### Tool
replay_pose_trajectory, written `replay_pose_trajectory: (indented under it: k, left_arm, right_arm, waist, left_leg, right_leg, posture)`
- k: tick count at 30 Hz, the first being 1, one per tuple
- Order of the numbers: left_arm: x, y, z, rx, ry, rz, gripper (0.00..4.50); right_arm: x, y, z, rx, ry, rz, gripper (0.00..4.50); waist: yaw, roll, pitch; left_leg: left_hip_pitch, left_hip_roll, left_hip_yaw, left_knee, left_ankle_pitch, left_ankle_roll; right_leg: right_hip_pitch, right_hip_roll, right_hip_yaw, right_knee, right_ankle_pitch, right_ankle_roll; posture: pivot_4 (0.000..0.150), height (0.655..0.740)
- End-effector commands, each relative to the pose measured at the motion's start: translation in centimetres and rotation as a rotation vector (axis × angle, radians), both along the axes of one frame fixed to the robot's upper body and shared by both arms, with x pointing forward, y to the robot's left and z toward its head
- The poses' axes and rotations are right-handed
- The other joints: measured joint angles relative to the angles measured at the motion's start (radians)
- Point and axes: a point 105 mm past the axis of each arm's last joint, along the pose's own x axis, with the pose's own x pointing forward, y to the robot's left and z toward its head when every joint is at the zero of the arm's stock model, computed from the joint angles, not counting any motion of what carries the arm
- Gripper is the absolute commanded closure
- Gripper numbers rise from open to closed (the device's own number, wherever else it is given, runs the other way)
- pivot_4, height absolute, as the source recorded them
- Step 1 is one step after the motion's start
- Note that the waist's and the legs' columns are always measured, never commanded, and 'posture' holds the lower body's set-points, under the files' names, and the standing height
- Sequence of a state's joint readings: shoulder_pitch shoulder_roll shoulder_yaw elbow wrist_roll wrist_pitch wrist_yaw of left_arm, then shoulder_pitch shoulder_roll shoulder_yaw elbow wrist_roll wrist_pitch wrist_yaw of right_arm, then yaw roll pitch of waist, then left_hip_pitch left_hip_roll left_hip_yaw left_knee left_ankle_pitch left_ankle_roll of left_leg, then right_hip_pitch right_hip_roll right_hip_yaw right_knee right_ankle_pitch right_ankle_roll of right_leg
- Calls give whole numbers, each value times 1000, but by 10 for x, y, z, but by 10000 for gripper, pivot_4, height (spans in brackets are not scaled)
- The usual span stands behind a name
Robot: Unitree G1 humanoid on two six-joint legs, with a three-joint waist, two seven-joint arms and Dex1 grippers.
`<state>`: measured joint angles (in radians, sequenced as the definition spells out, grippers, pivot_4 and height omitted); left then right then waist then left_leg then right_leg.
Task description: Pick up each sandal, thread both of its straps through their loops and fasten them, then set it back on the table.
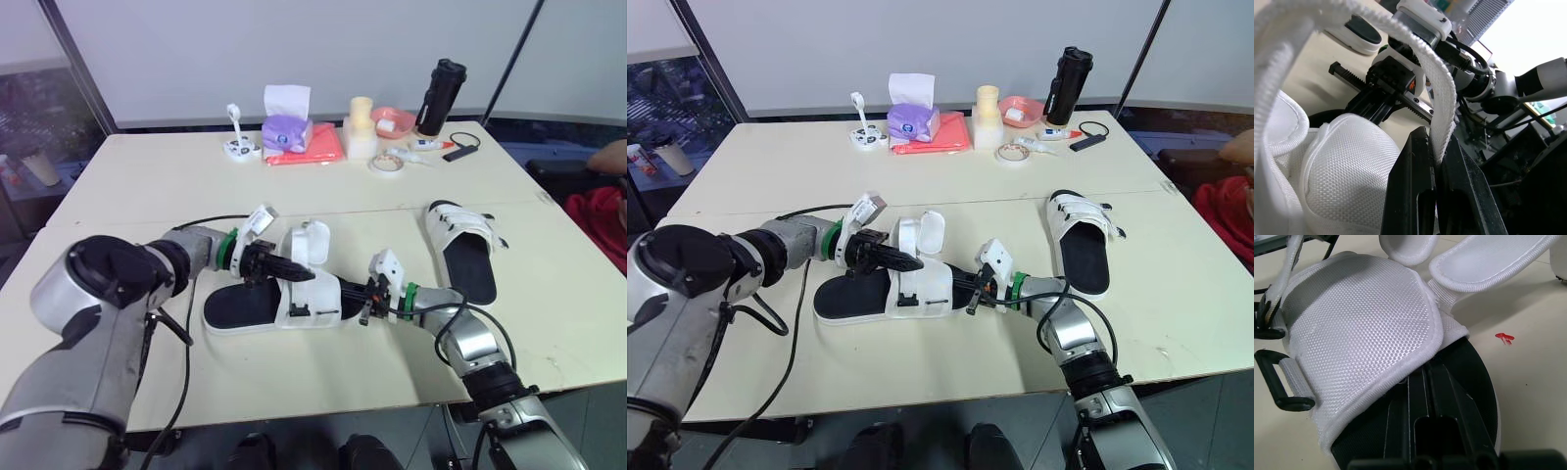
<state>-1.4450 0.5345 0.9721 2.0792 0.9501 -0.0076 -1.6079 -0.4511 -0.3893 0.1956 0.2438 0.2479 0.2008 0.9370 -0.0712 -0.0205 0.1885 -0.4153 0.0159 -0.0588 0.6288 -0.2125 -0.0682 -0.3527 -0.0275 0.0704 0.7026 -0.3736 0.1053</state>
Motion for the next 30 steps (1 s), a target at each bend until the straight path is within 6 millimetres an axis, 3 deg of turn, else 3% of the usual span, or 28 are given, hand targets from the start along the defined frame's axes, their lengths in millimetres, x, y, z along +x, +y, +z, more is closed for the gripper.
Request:
replay_pose_trajectory:
  k: [1, 9, 19, 22, 26, 30]
  left_arm:
    - [0, -1, 6, -28, -33, -10, 44443]
    - [-4, -4, -2, 3, -4, -36, 44443]
    - [-13, 4, -26, 65, -46, -78, 44443]
    - [-10, 2, -19, 45, -41, -67, 44443]
    - [-2, -2, 13, -10, 40, -18, 44443]
    - [-2, -3, 19, 6, 80, -16, 44443]
  right_arm:
    - [-4, -8, -36, -78, 117, -56, 45000]
    - [-2, -8, -37, -75, 118, -60, 45000]
    - [-1, -9, -38, -74, 122, -67, 45000]
    - [-1, -9, -39, -75, 123, -69, 45000]
    - [-1, -10, -39, -76, 125, -71, 45000]
    - [-1, -10, -40, -77, 126, -71, 45000]
  waist:
    - [0, 0, 0]
    - [0, 0, 0]
    - [0, 0, 0]
    - [0, 0, 0]
    - [0, 0, 0]
    - [0, 0, 0]
  left_leg:
    - [0, 0, 0, 0, 0, 0]
    - [0, 0, 0, 0, 0, 0]
    - [2, 0, 1, -1, 0, 0]
    - [2, 0, 1, -1, 0, 0]
    - [2, 0, 1, -1, 0, 0]
    - [2, 0, 1, -1, 0, 0]
  right_leg:
    - [0, 0, 0, 0, 0, 0]
    - [0, 0, 0, 0, 0, 0]
    - [0, 0, 0, 0, 0, 0]
    - [1, 0, 0, 0, 0, 0]
    - [1, 0, 0, 0, 0, 0]
    - [1, 0, 0, 0, 0, 0]
  posture:
    - [1500, 7400]
    - [1500, 7400]
    - [1500, 7400]
    - [1500, 7400]
    - [1500, 7400]
    - [1500, 7400]
